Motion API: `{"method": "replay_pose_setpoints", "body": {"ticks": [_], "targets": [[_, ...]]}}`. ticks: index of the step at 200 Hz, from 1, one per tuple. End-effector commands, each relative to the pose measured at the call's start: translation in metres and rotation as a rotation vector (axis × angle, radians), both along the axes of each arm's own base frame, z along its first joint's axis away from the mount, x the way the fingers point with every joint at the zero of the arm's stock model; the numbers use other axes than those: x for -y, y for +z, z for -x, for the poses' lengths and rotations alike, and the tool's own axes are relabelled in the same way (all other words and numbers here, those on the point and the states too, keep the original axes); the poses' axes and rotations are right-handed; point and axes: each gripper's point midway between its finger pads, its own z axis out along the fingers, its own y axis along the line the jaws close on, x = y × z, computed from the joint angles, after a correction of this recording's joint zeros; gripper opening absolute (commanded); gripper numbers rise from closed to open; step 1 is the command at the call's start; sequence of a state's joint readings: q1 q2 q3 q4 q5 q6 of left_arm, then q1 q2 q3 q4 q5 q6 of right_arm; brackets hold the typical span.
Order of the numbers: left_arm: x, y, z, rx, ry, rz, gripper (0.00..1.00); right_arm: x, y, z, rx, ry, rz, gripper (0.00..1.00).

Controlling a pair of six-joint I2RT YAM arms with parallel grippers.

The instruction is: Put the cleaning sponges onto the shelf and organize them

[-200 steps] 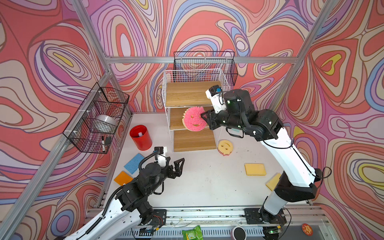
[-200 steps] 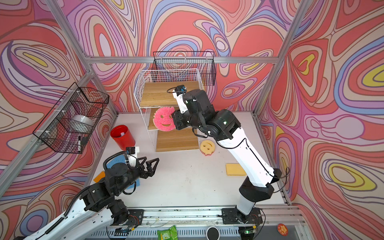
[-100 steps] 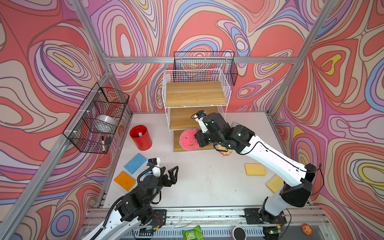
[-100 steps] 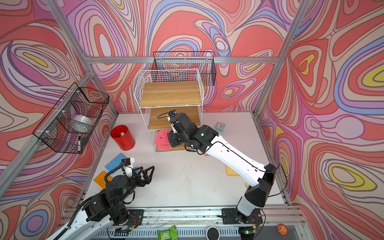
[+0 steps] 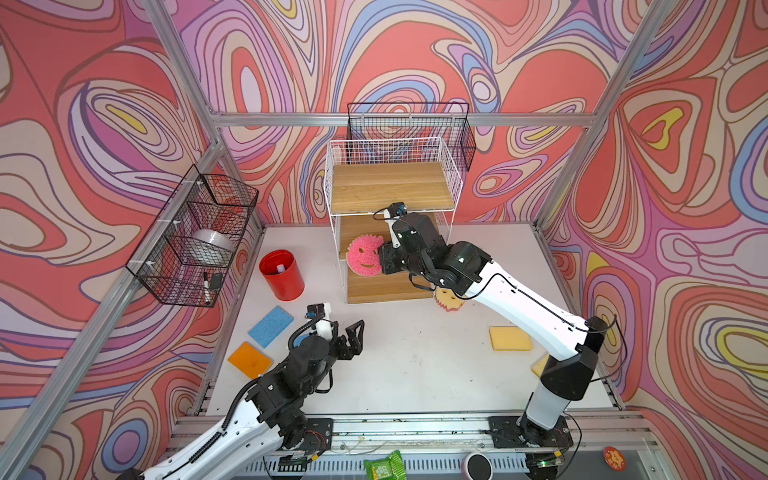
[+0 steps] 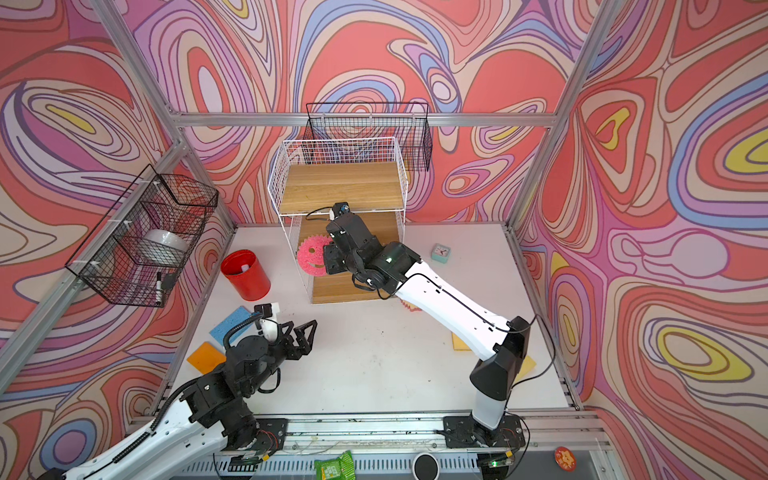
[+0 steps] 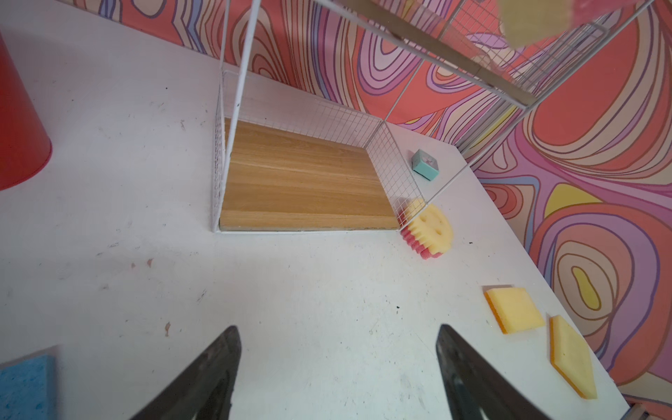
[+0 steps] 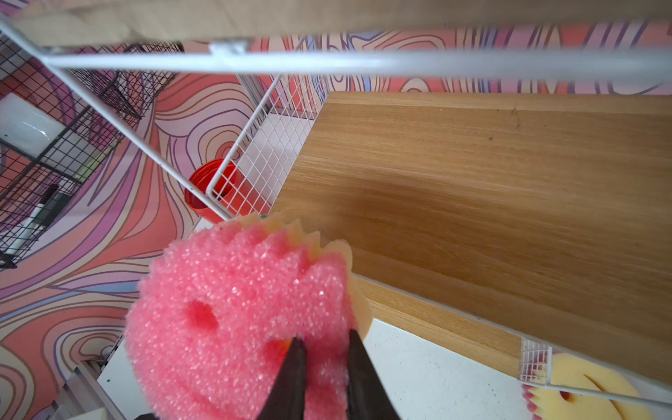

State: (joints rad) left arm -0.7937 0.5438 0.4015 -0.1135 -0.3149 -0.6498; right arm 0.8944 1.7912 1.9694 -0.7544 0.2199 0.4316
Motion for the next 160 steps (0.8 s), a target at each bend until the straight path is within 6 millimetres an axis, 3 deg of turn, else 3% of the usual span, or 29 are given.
{"method": "replay_pose_setpoints", "body": {"ticks": [1,20,74,160], "targets": [[0.006,0.037,-0.011,0.108,0.001,0.032,0.86,-0.006,-0.006,-0.010,-0.005,-0.032,0.005,0.19],[0.002,0.045,-0.016,0.131,0.019,0.043,0.85,-0.009,-0.009,-0.017,-0.016,-0.039,-0.007,0.19],[-0.007,0.047,-0.041,0.111,0.052,0.098,0.67,-0.012,-0.008,-0.029,-0.005,-0.069,-0.001,0.20],[0.006,0.062,-0.065,0.168,0.055,0.114,0.66,-0.010,-0.018,-0.030,0.043,-0.075,-0.040,0.25]]}}
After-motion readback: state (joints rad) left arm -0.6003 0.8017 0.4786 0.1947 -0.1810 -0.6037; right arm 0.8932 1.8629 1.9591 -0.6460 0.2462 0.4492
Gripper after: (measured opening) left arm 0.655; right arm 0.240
